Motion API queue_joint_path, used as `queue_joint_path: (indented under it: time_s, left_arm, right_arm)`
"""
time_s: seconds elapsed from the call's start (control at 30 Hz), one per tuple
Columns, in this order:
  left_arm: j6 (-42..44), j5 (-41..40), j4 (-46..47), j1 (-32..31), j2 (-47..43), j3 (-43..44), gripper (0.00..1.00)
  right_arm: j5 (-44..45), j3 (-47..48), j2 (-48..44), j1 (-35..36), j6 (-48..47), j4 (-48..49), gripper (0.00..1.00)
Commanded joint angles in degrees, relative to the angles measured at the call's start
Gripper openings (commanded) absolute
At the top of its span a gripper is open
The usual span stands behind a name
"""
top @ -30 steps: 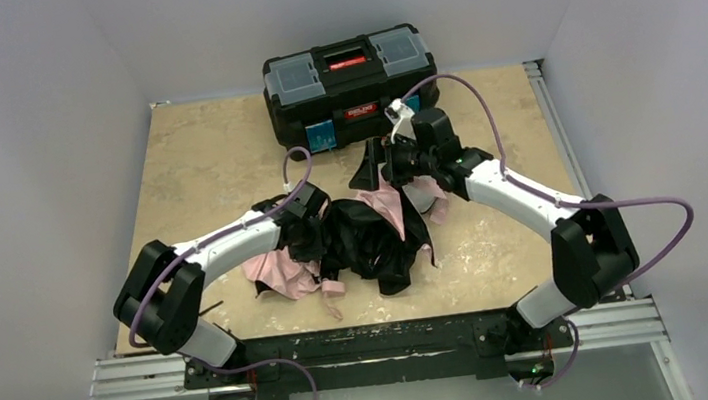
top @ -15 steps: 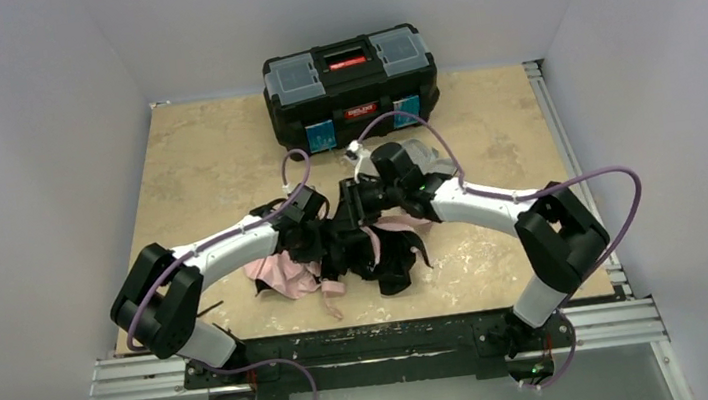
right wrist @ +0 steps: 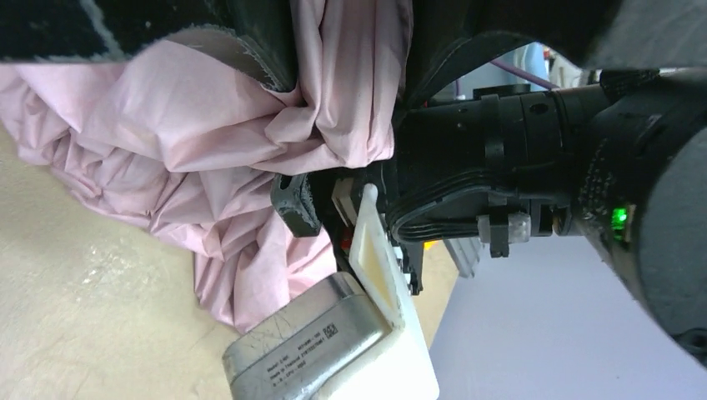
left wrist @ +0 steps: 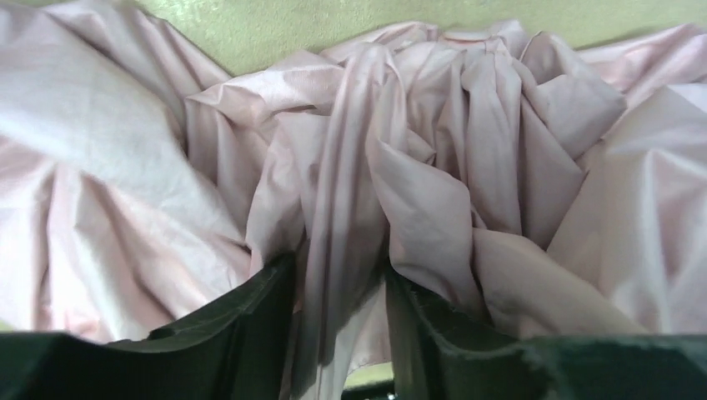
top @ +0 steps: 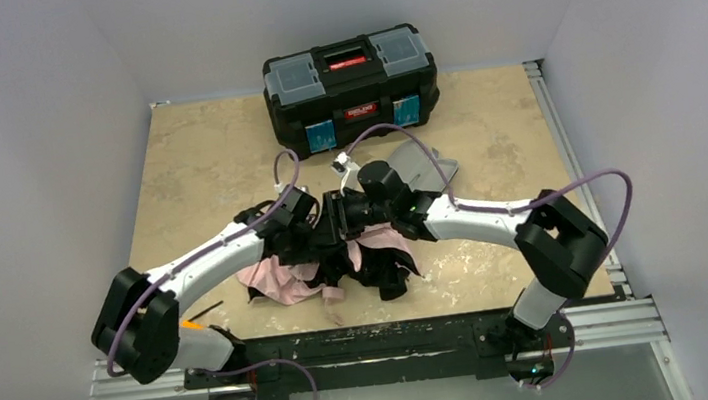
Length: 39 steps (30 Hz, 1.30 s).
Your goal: Put away the umbrella
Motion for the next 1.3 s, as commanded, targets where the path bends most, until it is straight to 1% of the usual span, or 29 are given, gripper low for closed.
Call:
queue_joint_path:
  time_s: [0.0, 0.07, 0.13, 0.23, 0.3, 0.37, 0.47, 0.53, 0.63, 0.7, 0.77, 0.9, 0.97, 1.1, 1.17, 1.27]
  left_arm:
    - [1.4, -1.7, -7.2, -0.8, -8.8, 5.9, 0.49]
    - [1.0, -3.4, -11.8, -0.7, -12.0, 9.0, 0.54]
    - [0.4, -6.2, -18.4, -0.6, -14.1, 12.9, 0.54]
    - [-0.8, -9.2, -24.9, -0.4, -15.6, 18.5, 0.54]
    - [-2.0, -9.6, -28.1, 0.1, -15.9, 21.8, 0.55]
    - [-3.3, -8.4, -31.0, 1.1, -15.7, 24.8, 0.55]
    - [-4.9, -8.3, -33.2, 1.5, -16.3, 27.2, 0.55]
    - [-5.7, -9.2, -35.1, 1.9, -16.8, 28.5, 0.53]
    - [-6.3, -13.5, -41.8, 3.0, -16.9, 31.5, 0.52]
    - [-6.3, -14.8, -44.8, 4.6, -17.1, 31.4, 0.52]
    - [-5.5, -14.1, -43.1, 5.2, -18.5, 29.0, 0.51]
    - [-2.4, -5.3, -27.9, 5.3, -23.5, 22.1, 0.51]
    - [-2.3, -2.9, -22.6, 5.1, -23.9, 20.8, 0.51]
    - [-2.6, -1.5, -17.8, 3.4, -20.7, 22.8, 0.49]
    - [-2.2, -0.7, -15.5, 1.8, -19.1, 23.6, 0.48]
    - [-0.4, 0.5, -12.8, 0.7, -16.8, 24.2, 0.48]
  right_arm:
    - [11.2, 2.8, -6.0, 0.8, -5.1, -10.3, 0.45]
    - [10.7, 2.3, -7.1, 0.8, -6.2, -11.1, 0.50]
    - [10.7, 2.0, -7.8, 0.8, -7.1, -11.9, 0.55]
    - [10.2, 1.0, -8.8, 0.8, -8.0, -11.9, 0.62]
    - [9.7, 0.3, -9.3, 0.8, -8.3, -11.5, 0.68]
    - [9.3, -0.3, -9.5, 0.8, -8.5, -11.5, 0.71]
    - [8.8, -1.4, -10.0, 0.8, -8.5, -11.0, 0.76]
    - [9.1, -1.8, -10.3, 0.8, -9.1, -11.5, 0.79]
    - [10.6, -1.9, -11.1, 0.8, -10.1, -14.7, 0.82]
    - [12.3, -1.9, -12.5, 0.8, -11.4, -16.9, 0.86]
    - [12.6, -1.7, -13.9, 0.8, -12.7, -17.9, 0.91]
    - [11.0, -0.3, -14.7, 0.8, -15.9, -19.9, 0.93]
    - [9.9, 0.4, -14.9, 0.8, -17.6, -21.2, 0.94]
    - [9.4, 0.8, -17.3, 0.8, -19.0, -23.4, 0.96]
    - [10.1, 1.2, -18.7, 0.9, -19.4, -25.1, 0.99]
    - [12.1, 1.9, -20.5, 0.8, -19.9, -28.0, 0.99]
